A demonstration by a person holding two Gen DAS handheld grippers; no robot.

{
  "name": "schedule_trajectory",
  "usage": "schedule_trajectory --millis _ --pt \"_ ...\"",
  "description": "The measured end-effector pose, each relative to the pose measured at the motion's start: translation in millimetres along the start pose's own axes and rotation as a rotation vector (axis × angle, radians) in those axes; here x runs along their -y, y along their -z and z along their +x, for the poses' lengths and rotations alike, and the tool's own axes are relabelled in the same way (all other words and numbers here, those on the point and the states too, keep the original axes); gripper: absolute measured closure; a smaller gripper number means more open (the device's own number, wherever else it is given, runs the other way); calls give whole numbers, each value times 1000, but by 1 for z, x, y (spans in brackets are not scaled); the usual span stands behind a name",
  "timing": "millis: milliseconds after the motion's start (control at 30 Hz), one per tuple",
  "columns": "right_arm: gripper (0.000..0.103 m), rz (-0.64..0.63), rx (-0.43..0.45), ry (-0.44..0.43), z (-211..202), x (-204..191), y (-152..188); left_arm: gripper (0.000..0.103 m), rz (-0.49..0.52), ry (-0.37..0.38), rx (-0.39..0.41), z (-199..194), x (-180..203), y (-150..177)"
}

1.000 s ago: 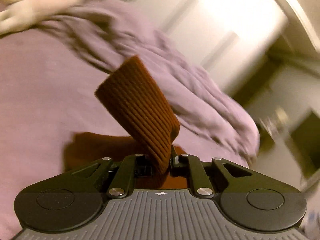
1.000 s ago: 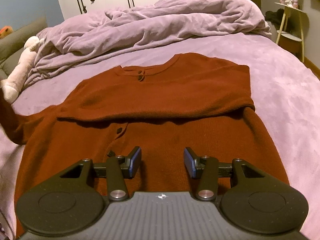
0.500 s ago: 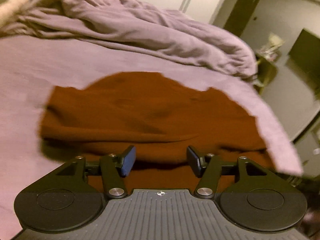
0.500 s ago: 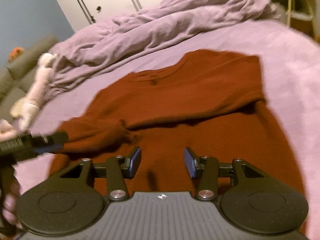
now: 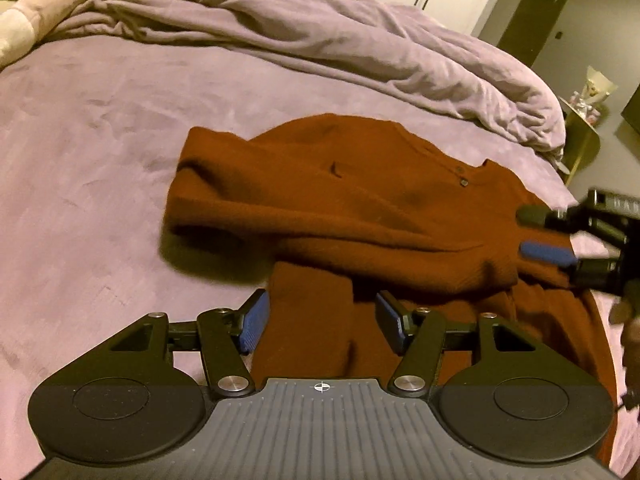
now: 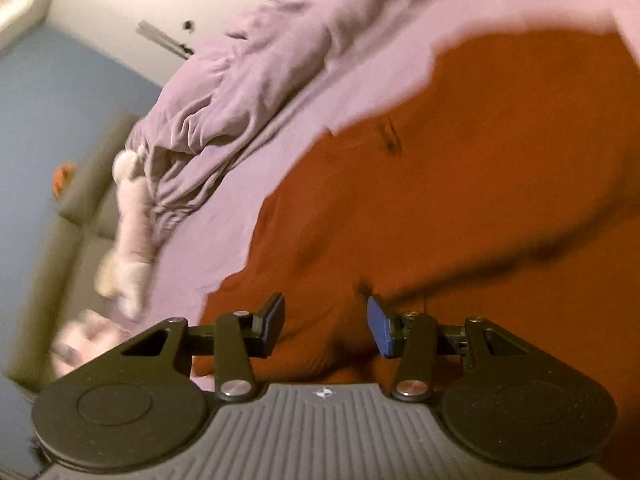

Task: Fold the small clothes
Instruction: 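Lay the held sleeve across the cardigan body with the left gripper and open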

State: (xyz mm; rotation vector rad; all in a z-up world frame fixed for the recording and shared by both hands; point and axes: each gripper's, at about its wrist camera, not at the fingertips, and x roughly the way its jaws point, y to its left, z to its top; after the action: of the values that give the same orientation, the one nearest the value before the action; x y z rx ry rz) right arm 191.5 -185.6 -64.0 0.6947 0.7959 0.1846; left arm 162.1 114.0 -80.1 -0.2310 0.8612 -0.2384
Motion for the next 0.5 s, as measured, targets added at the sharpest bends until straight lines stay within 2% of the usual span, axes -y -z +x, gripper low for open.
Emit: schedule_trajectory --millis 67,233,333,400,467,500 --pt "57 -5 3 -14 2 -2 -6 34 8 -1 -8 -1 -1 1" --pt "57 -44 -120 10 38 -3 -6 33 11 -5 -24 -2 -2 5" --pt "59 -94 -125 -4 41 -9 0 32 0 0 -25 -4 -5 5" --pt "82 -122 -118 -47 36 -10 3 32 -6 -1 -24 -5 -7 5" --pt "93 -143 -141 -77 32 -12 8 32 -14 -6 -25 -5 -8 4" --pt "94 -178 -147 -96 27 -14 14 32 -18 -8 -22 -7 -8 3"
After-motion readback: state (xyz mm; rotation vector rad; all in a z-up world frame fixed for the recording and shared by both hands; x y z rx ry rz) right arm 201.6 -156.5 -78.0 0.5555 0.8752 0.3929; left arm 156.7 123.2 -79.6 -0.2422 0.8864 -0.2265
